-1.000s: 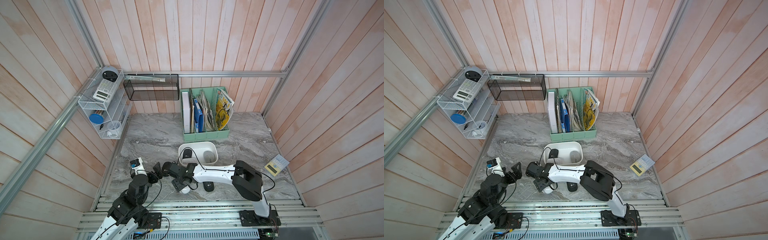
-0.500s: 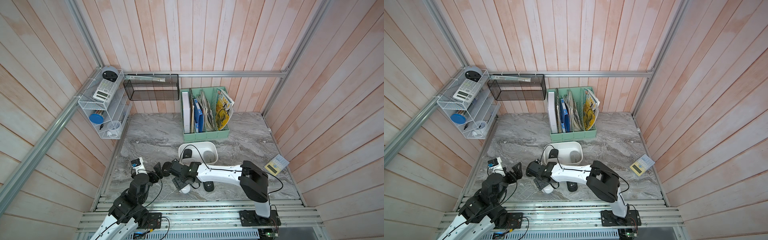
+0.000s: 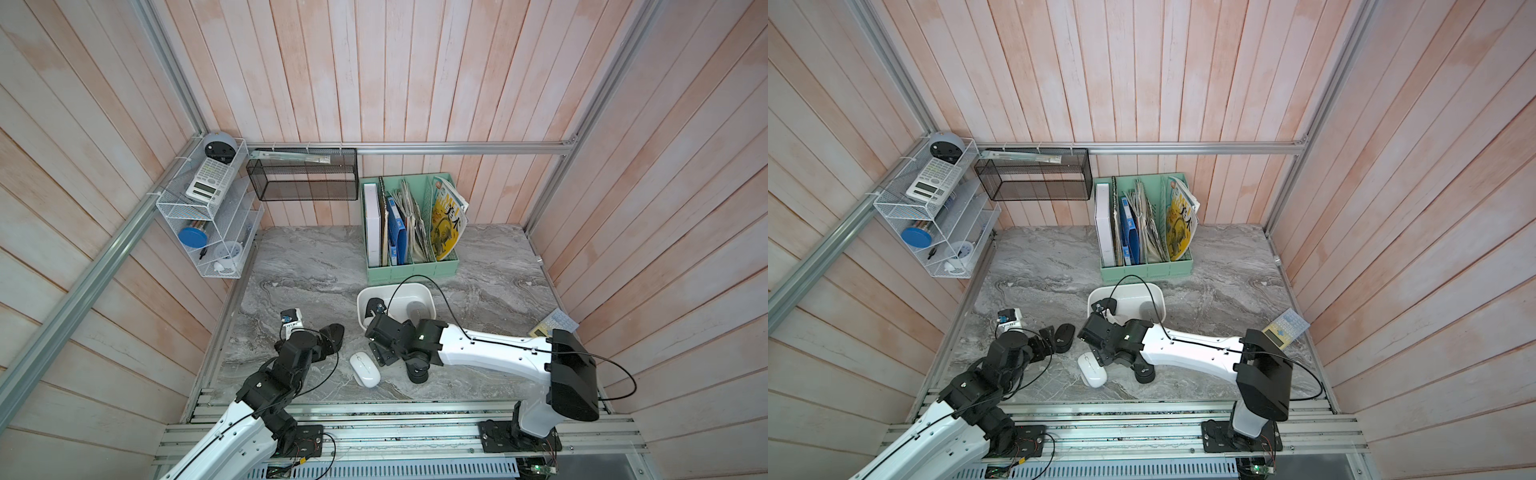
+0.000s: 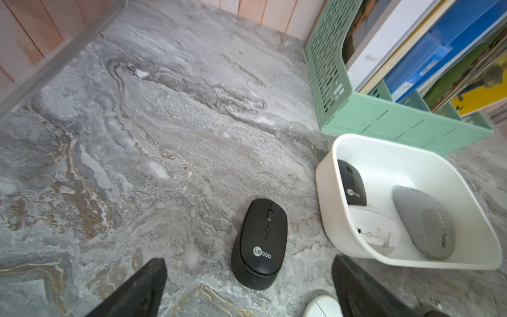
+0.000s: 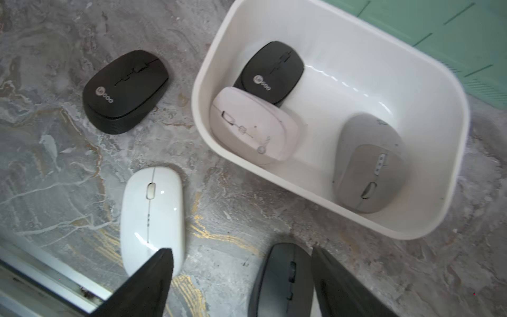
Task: Take out the mouse from the storage box
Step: Pick up the mouse from the storage box.
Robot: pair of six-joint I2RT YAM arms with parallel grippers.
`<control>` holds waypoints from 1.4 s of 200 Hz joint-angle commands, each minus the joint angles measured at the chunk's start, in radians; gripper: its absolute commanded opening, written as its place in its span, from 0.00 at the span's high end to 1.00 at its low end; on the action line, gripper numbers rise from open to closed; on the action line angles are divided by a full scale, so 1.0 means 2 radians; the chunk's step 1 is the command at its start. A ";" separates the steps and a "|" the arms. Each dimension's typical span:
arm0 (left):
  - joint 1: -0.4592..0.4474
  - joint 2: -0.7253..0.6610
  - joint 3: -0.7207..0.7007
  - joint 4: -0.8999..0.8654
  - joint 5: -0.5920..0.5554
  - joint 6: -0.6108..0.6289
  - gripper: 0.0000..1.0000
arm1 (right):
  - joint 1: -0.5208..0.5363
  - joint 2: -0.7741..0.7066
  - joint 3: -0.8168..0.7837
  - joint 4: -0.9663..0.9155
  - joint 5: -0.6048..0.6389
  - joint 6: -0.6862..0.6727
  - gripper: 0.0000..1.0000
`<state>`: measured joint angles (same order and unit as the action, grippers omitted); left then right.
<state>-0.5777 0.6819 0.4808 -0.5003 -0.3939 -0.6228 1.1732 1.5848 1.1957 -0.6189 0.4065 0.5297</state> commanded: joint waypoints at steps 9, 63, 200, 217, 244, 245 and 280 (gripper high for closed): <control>-0.005 0.109 0.085 0.005 0.076 -0.026 0.00 | -0.057 -0.085 -0.074 0.038 0.027 -0.013 0.15; -0.080 0.358 0.305 -0.113 0.081 0.058 0.01 | -0.168 -0.185 -0.198 0.120 -0.002 -0.053 0.15; -0.092 0.647 0.571 -0.246 0.054 0.068 0.07 | -0.222 -0.234 -0.315 0.232 -0.015 -0.057 0.15; -0.090 0.660 0.574 -0.238 0.059 0.064 0.07 | -0.222 -0.245 -0.320 0.234 -0.012 -0.057 0.15; -0.078 0.673 0.569 -0.217 0.068 0.050 0.07 | -0.222 -0.252 -0.324 0.235 -0.012 -0.058 0.15; -0.078 0.674 0.569 -0.217 0.068 0.050 0.07 | -0.223 -0.251 -0.324 0.234 -0.012 -0.058 0.15; -0.063 0.687 0.566 -0.197 0.079 0.047 0.07 | -0.222 -0.251 -0.323 0.233 -0.014 -0.057 0.15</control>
<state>-0.7223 2.0304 1.6009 -0.9360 -0.2546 -0.5129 0.7357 1.0916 0.5560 -0.1612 0.3767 0.4149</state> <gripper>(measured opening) 0.927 0.852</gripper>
